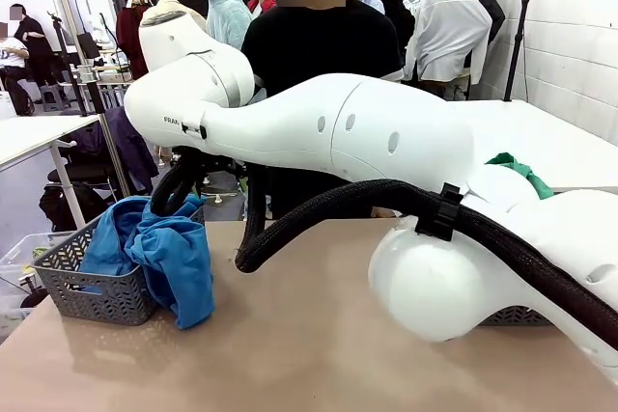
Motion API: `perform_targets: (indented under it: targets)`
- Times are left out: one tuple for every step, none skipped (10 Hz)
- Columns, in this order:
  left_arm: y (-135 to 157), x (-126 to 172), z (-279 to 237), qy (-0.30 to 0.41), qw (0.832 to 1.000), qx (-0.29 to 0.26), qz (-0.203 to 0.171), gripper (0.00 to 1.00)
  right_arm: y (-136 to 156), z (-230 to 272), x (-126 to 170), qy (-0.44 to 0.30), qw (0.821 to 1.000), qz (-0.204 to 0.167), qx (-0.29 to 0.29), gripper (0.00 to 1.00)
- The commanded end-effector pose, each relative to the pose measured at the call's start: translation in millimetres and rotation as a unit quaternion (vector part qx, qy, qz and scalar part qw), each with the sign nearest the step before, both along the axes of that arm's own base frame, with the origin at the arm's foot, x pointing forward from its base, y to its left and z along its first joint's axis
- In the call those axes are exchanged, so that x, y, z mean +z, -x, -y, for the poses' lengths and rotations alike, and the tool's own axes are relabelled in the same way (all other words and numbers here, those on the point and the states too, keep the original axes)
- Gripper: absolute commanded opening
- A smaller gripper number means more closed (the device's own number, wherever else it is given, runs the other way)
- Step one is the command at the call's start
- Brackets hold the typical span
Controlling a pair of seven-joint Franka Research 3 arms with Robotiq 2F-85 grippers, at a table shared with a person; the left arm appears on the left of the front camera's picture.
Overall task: Sort the tops and bottoms.
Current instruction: Sort the clothes according to human instructions.
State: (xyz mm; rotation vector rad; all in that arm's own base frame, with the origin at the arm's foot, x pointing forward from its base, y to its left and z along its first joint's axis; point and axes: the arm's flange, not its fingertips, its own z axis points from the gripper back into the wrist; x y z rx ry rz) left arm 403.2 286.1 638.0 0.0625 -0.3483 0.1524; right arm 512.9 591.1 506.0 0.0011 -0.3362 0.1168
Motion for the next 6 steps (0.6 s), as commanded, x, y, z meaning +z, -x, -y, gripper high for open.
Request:
perform_targets:
  targets:
    - [2.7, -0.2, 1.0, -0.007, 1.000, 0.006, -0.003, 0.81, -7.9, -3.3, -2.2, -0.015, 0.999, 0.021, 0.021, 1.00]
    - [2.7, -0.2, 1.0, -0.007, 1.000, 0.006, -0.003, 0.81, 0.0, 0.0, 0.0, 0.000, 1.000, 0.000, 0.000, 1.00]
    - [2.7, -0.2, 1.0, -0.007, 1.000, 0.006, -0.003, 0.81, 17.2, 33.8, 0.9, 0.078, 0.995, 0.004, 0.059, 1.00]
    - [2.7, -0.2, 1.0, -0.007, 1.000, 0.006, -0.003, 0.81, 47.3, 79.6, -3.2, 0.142, 0.986, -0.025, 0.088, 1.00]
    - [2.7, -0.2, 1.0, -0.007, 1.000, 0.006, -0.003, 0.81, 82.5, 126.1, -16.5, 0.230, 0.968, -0.062, 0.082, 1.00]
    - [2.7, -0.2, 1.0, -0.007, 1.000, 0.006, -0.003, 0.81, 114.9, 168.3, -36.0, 0.278, 0.955, -0.101, 0.031, 1.00]
